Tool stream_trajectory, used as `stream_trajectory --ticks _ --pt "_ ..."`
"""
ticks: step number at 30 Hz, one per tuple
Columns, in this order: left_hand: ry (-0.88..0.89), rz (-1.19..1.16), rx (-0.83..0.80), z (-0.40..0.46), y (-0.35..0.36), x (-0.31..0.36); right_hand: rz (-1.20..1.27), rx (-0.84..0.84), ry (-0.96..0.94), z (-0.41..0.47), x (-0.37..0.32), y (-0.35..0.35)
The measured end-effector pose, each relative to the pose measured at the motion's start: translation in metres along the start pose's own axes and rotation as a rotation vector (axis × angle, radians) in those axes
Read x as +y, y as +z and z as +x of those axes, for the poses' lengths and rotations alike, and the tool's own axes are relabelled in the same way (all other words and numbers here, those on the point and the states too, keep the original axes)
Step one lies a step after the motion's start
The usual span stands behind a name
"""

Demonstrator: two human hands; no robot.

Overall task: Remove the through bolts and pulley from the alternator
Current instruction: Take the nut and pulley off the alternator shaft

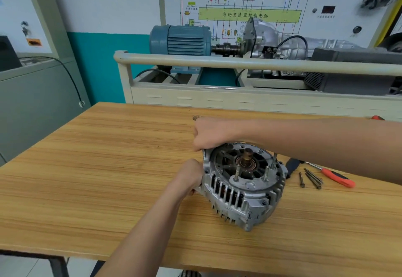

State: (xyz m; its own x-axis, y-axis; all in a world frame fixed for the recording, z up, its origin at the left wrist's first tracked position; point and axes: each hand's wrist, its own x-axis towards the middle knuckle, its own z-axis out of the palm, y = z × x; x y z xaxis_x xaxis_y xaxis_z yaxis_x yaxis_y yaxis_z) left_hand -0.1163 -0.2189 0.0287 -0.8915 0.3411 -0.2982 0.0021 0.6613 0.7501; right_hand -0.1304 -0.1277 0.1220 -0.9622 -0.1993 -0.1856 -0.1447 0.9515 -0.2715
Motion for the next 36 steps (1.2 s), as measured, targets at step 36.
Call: stream_trajectory --ticks 36 --pt "-0.145 -0.127 0.074 0.001 0.005 0.006 0.164 0.076 0.143 -0.001 0.005 0.005"
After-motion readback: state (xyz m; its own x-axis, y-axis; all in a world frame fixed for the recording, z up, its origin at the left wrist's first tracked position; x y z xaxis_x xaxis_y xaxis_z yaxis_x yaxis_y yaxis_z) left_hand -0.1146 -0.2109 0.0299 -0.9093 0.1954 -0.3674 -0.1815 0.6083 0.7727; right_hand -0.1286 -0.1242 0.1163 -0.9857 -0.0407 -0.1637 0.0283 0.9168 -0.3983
